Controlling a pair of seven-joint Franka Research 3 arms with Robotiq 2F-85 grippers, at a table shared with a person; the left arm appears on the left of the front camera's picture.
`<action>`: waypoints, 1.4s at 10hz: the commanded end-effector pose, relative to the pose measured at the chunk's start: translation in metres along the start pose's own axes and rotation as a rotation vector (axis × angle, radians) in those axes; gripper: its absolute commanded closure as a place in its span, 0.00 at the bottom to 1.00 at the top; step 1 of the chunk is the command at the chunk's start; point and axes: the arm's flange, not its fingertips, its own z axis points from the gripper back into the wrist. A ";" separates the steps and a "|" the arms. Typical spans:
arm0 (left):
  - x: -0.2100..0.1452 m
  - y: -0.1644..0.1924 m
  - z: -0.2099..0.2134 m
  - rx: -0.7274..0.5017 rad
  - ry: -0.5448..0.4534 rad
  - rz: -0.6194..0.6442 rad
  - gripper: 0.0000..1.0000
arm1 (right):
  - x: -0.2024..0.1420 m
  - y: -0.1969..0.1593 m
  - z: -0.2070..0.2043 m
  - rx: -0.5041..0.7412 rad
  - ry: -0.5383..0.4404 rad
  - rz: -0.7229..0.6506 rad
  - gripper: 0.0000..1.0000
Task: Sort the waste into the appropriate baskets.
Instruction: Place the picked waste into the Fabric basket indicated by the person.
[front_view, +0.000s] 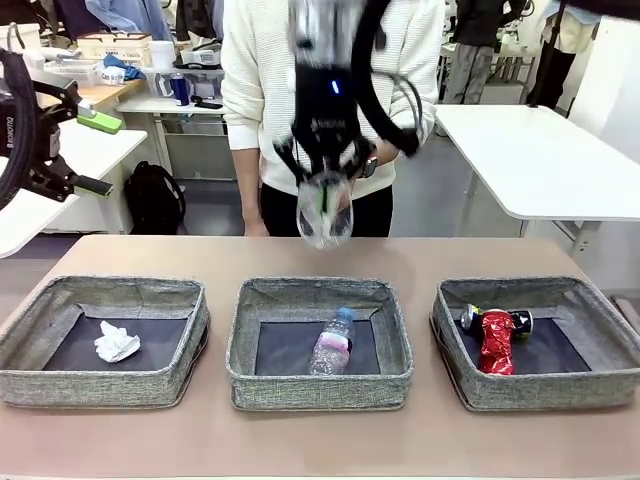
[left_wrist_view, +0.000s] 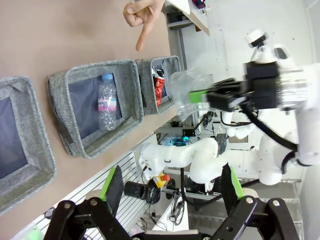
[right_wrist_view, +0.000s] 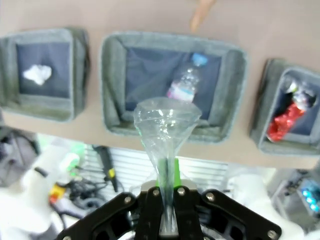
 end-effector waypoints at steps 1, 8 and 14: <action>-0.001 0.001 0.002 -0.009 0.004 -0.021 0.00 | -0.035 -0.031 -0.041 0.126 0.017 0.110 0.99; -0.001 0.001 0.002 -0.009 0.004 -0.021 0.00 | -0.030 -0.047 -0.060 0.120 -0.003 0.125 0.99; -0.001 0.001 0.002 -0.009 0.004 -0.021 0.00 | -0.028 -0.049 -0.060 0.113 -0.005 0.102 0.00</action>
